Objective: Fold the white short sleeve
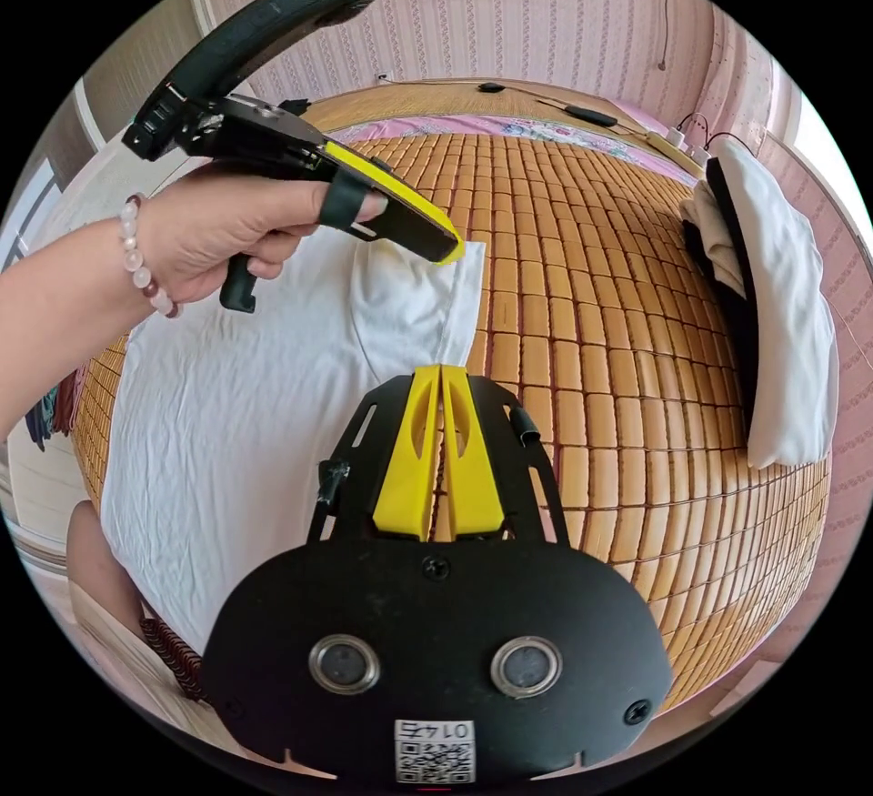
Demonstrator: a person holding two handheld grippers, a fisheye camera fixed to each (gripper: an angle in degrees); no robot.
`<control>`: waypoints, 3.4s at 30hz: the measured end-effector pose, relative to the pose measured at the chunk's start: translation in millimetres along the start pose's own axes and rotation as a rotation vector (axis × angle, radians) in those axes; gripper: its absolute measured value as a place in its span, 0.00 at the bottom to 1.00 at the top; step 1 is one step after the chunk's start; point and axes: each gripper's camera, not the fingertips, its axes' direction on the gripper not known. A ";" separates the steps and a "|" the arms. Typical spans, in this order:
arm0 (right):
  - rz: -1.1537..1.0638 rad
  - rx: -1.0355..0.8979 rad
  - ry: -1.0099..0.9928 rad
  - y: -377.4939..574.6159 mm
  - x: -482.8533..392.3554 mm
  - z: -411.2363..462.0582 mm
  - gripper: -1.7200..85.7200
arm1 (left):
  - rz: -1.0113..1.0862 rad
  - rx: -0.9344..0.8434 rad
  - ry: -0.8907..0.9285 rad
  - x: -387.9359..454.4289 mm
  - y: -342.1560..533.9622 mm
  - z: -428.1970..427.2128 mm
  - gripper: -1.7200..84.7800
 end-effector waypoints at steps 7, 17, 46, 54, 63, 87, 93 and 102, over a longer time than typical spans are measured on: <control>0.011 -0.008 -0.042 11.3 19.9 -9.5 0.02 | 0.057 0.002 0.065 14.4 -35.8 21.3 0.01; 0.040 -0.015 -0.006 22.3 29.4 -34.0 0.02 | 0.009 0.188 0.061 -14.6 -16.9 -50.2 0.06; -0.062 -0.579 -0.034 166.6 -67.0 -71.6 0.04 | -0.585 -0.189 0.092 58.9 535.8 -124.8 0.08; -0.092 -0.584 -0.056 147.9 -76.1 -83.3 0.03 | -0.516 -0.271 0.031 61.2 536.9 -138.5 0.01; -0.173 -0.643 -0.019 123.6 -103.5 -66.3 0.03 | -0.512 -0.313 0.088 57.4 559.2 -137.3 0.03; -0.818 -0.288 -0.200 -169.7 -389.0 -23.3 0.04 | -0.753 0.250 -0.051 -99.0 598.4 -197.6 0.07; -0.898 -0.239 -0.191 -249.8 -492.7 18.3 0.10 | -0.846 0.255 -0.121 -145.1 599.5 -176.5 0.10; -0.889 -0.308 -0.078 -301.3 -590.8 93.0 0.14 | -0.877 0.248 -0.077 -169.1 619.5 -142.5 0.10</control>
